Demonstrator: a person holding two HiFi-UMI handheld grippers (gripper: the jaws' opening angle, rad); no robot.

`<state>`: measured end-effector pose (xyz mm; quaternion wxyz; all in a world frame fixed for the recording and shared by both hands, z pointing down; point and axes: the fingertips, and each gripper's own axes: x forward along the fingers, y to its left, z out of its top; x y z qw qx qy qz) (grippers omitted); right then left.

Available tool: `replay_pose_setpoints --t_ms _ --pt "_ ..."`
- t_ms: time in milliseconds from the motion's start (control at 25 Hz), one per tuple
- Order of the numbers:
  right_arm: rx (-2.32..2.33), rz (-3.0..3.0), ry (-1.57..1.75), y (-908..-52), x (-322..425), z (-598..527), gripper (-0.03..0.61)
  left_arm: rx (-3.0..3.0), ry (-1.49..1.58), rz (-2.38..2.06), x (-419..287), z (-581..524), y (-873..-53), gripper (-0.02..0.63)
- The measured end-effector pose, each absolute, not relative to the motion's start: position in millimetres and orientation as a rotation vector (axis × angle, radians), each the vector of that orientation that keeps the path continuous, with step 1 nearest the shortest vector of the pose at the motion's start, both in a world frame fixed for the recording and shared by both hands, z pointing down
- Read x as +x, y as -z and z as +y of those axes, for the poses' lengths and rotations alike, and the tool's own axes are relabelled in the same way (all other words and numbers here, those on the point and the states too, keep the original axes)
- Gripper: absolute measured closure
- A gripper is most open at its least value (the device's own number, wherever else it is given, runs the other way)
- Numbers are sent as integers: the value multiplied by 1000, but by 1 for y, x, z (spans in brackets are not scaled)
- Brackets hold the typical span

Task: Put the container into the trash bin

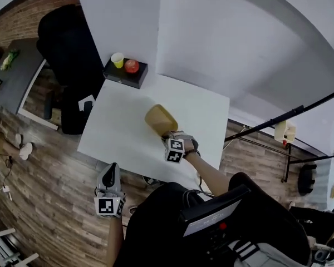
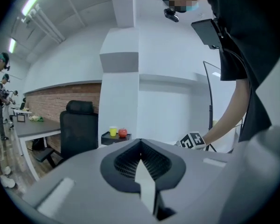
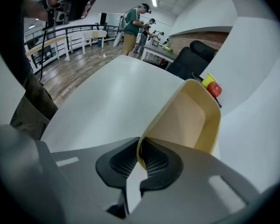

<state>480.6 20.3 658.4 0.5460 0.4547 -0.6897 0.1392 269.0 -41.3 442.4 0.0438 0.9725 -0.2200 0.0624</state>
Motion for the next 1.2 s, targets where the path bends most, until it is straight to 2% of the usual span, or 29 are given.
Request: replay_pose_setpoints --t_ms 240,520,1040,1200 --pt "1031 -1673 -360 -654 420 46 552 2921 -295 -677 211 -13 -453 618" --pt "887 -1799 -95 -627 326 -57 551 2840 -226 -1050 121 -48 -442 618" --pt "511 -2058 252 -579 75 -80 551 2683 -185 -1443 -28 -42 -440 618" --pt "384 -2065 341 -580 22 -67 551 2593 -140 -1559 -68 -30 -446 618"
